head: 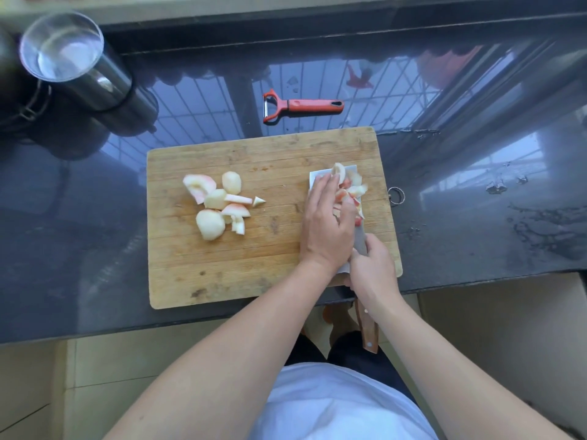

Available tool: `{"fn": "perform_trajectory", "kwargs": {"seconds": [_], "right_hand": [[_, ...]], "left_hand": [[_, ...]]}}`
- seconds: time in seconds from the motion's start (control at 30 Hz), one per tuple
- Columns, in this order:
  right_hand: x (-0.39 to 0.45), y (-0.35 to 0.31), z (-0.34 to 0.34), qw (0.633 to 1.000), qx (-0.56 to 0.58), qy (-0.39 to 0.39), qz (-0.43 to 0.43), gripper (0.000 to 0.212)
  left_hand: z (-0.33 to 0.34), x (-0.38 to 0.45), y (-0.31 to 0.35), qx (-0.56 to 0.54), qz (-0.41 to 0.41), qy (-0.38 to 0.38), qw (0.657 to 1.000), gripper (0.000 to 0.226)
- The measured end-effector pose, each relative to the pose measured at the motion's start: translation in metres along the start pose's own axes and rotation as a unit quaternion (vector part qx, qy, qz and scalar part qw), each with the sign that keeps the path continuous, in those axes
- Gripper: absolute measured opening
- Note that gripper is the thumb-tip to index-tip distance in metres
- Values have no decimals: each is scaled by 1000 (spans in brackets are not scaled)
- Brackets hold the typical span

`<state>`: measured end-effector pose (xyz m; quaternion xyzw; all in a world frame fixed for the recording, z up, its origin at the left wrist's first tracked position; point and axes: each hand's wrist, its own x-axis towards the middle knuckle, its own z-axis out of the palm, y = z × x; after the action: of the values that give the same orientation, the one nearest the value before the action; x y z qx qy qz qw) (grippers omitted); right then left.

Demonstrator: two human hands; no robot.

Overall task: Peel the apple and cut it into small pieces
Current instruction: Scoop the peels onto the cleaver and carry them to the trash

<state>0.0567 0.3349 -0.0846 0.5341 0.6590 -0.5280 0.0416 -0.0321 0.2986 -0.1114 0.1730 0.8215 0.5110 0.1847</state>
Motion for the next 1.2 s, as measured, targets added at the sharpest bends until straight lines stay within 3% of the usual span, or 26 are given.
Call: {"fn": "perform_trajectory", "kwargs": {"seconds": [0.1,0.23,0.3,0.4,0.47,0.57,0.7,0.83,0.97,1.1,1.2], "right_hand": [[-8,-5,-9,1000,16,-13,10,11],[-12,-8,-24,996,67,-44,38,19],[-11,-6,-31,995,79,-53,43,20],[-8,0,-40,994,82,-46,49,18],[-6,3,-45,994,84,-40,54,18],[-5,6,-50,994,89,-32,62,16],[-8,9,-53,994,87,-29,57,16],[-11,10,-55,994,93,-32,52,16],[-12,14,-52,993,100,-40,57,16],[-14,16,-48,985,139,-56,79,19],[-18,12,-46,965,229,-85,93,25]], "left_hand": [[-27,-4,16,-92,-34,5,995,54],[-78,1,12,-247,-133,57,958,47],[-101,1,5,-215,-169,64,960,30],[-117,-8,-2,-17,-199,-23,979,23],[-114,-13,-6,112,-178,-101,972,34],[-99,-11,-4,241,-110,-146,953,62],[-80,-9,8,389,-56,-163,905,60],[-75,-19,-2,365,-60,-117,922,37],[-79,-24,4,271,-88,-78,955,24],[-59,-42,30,143,12,-154,978,31],[-45,-52,31,181,93,-194,960,42]]}}
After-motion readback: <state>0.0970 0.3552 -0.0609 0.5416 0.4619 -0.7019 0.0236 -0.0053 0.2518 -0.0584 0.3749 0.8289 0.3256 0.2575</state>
